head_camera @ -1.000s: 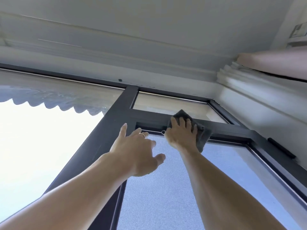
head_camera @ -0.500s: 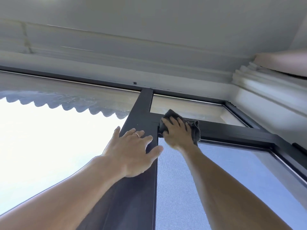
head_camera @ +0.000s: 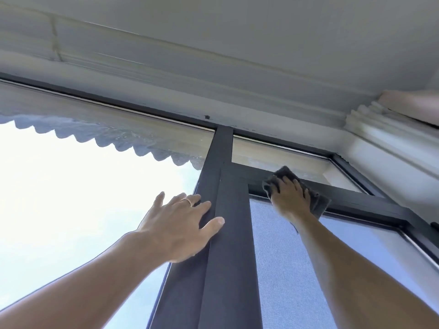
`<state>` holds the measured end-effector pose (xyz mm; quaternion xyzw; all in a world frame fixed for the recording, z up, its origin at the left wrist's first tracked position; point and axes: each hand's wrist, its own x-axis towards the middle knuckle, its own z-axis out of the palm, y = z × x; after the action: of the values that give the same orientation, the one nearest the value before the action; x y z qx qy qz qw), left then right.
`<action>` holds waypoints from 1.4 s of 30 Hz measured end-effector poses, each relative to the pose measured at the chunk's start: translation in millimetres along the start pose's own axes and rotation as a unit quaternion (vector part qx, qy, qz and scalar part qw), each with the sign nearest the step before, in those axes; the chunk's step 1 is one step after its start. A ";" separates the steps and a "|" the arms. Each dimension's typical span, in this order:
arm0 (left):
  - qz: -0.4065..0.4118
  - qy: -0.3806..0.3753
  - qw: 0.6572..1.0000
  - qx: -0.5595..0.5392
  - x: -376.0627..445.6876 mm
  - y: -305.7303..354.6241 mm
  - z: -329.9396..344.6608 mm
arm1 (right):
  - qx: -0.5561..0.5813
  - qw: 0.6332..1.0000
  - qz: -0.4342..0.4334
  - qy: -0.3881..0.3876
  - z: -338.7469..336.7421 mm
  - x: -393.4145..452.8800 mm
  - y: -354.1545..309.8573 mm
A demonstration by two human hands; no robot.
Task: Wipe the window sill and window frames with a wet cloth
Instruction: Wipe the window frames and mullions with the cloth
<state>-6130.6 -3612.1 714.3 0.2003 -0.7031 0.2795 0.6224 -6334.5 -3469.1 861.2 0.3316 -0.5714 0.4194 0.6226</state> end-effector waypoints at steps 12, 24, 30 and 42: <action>0.022 0.019 0.997 -0.066 -2.5 -14.5 10.2 | -0.030 0.998 0.047 -0.029 6.1 8.5 -50.4; 0.009 -0.016 0.997 -0.081 -4.2 -11.2 2.8 | -0.017 0.998 -0.016 -0.052 4.2 6.5 -65.3; -0.021 -0.008 0.996 -0.091 -5.8 3.5 2.6 | 0.166 0.965 -0.167 -0.119 -3.5 -19.7 -90.7; 0.106 0.016 0.958 -0.266 -58.4 51.2 -27.4 | 0.084 0.991 -0.103 -0.032 -109.2 -168.5 -28.8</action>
<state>-6133.4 -3559.3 651.2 -0.0529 -0.7590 0.1496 0.6314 -6260.3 -3408.1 682.4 0.4530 -0.5166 0.3885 0.6139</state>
